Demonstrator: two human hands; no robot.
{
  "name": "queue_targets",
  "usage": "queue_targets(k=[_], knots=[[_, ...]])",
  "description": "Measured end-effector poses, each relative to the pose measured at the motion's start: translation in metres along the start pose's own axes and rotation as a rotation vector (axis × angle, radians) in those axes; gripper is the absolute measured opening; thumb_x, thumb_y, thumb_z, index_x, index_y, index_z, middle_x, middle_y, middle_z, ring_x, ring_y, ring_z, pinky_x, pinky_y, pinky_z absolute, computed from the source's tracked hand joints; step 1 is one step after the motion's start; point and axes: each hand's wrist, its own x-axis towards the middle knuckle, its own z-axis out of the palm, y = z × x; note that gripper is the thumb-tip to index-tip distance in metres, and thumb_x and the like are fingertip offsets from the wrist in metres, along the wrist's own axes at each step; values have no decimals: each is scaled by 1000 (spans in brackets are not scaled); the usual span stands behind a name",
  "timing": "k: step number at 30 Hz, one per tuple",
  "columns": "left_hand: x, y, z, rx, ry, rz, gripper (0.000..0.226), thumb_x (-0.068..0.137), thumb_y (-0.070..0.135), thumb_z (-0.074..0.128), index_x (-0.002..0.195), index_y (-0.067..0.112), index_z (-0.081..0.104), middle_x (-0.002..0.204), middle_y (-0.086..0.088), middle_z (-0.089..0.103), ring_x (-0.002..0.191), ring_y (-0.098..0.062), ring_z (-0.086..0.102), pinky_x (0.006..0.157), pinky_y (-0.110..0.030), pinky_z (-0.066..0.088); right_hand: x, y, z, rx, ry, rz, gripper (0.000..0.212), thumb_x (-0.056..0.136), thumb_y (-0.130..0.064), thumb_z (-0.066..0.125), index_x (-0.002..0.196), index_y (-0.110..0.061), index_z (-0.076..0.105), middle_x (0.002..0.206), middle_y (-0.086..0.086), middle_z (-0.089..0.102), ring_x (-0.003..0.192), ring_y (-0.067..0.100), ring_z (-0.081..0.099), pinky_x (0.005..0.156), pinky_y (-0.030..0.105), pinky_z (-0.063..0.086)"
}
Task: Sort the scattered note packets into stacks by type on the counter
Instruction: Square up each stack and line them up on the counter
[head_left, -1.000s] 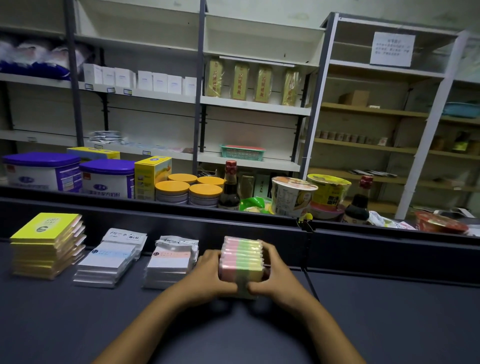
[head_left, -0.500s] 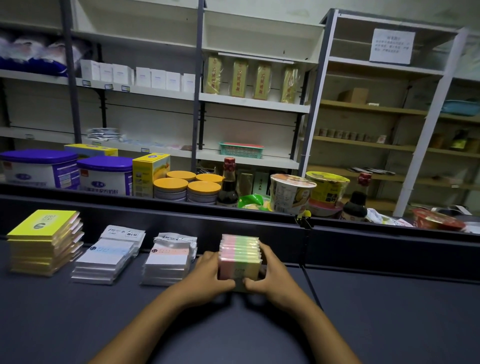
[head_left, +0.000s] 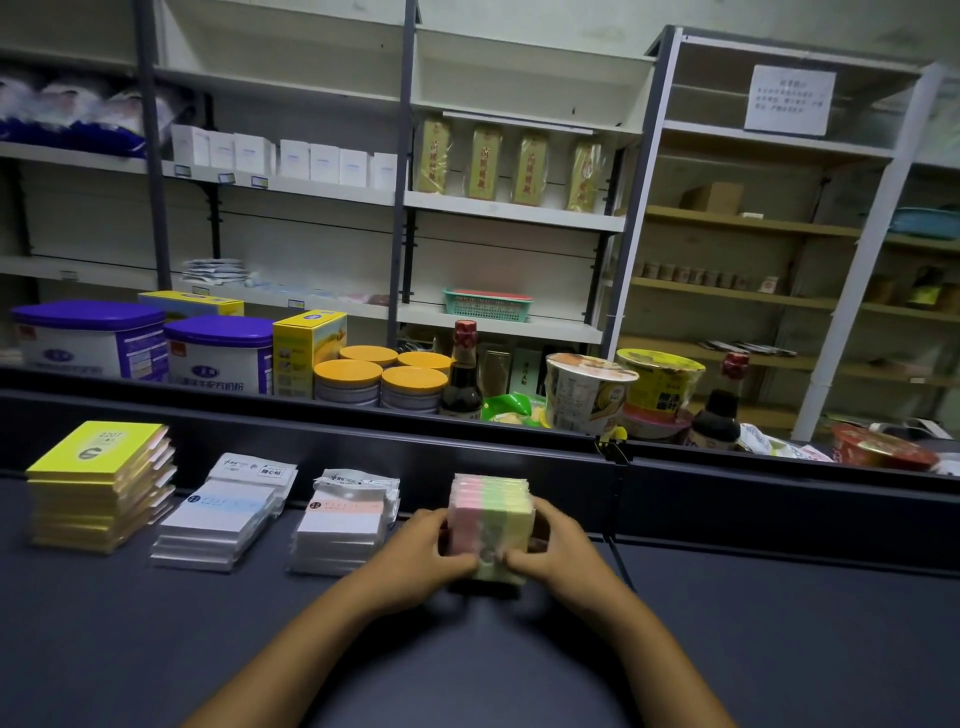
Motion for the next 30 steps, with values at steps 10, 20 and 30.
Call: queue_targets(k=[10, 20, 30], knots=[[0, 11, 5, -125, 135, -231, 103, 54, 93, 51, 88, -2, 71, 63, -5, 67, 59, -12, 60, 80, -37, 56, -1, -7, -23, 8, 13, 317, 48, 89, -47, 62, 94, -2, 78, 92, 17, 77, 87, 26, 74, 92, 35, 54], [8, 14, 17, -107, 212, -279, 84, 63, 88, 49, 80, 11, 77, 62, 0, 73, 56, -12, 64, 75, -35, 58, 2, -2, -24, -89, 121, 399, 74, 73, -71, 56, 91, -2, 77, 63, 6, 57, 56, 18, 54, 56, 26, 46], [4, 19, 15, -24, 194, -245, 99, 56, 97, 35, 82, 11, 78, 67, -4, 74, 68, -20, 71, 79, -39, 58, 3, -1, -23, -117, 109, 393, 68, 68, -72, 54, 85, -11, 79, 72, 7, 76, 62, 15, 68, 71, 29, 57]])
